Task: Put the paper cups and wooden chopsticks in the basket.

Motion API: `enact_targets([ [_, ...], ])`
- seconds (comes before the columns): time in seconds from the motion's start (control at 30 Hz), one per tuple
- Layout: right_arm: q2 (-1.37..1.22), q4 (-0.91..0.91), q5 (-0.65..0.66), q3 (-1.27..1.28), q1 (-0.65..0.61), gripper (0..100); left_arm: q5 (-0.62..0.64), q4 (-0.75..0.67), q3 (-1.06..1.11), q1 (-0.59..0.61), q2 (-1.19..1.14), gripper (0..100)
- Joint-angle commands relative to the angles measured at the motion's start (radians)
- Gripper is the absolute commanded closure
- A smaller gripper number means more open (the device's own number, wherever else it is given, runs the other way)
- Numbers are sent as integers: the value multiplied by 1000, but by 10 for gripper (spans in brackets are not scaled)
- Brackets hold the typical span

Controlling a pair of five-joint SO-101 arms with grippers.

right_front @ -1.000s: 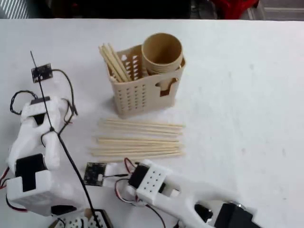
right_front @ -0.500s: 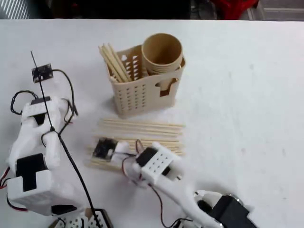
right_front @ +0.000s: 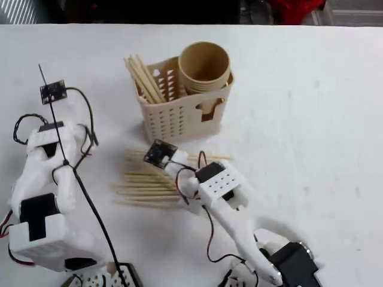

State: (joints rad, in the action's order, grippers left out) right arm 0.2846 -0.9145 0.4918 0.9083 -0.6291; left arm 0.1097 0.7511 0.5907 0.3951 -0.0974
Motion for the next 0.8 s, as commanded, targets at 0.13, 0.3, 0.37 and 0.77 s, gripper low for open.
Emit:
enact_targets([
  [0.13, 16, 8, 241, -57, 13, 982, 8, -23, -9, -4, 5, 831],
  [0.3, 7, 15, 497, -92, 18, 982, 8, -23, -9, -4, 5, 831],
  [0.37, 7, 13, 523, -91, 18, 981, 8, -23, -9, -4, 5, 831],
  [0.77, 16, -79, 489, -101, 18, 832, 8, -23, -11, -4, 5, 831],
])
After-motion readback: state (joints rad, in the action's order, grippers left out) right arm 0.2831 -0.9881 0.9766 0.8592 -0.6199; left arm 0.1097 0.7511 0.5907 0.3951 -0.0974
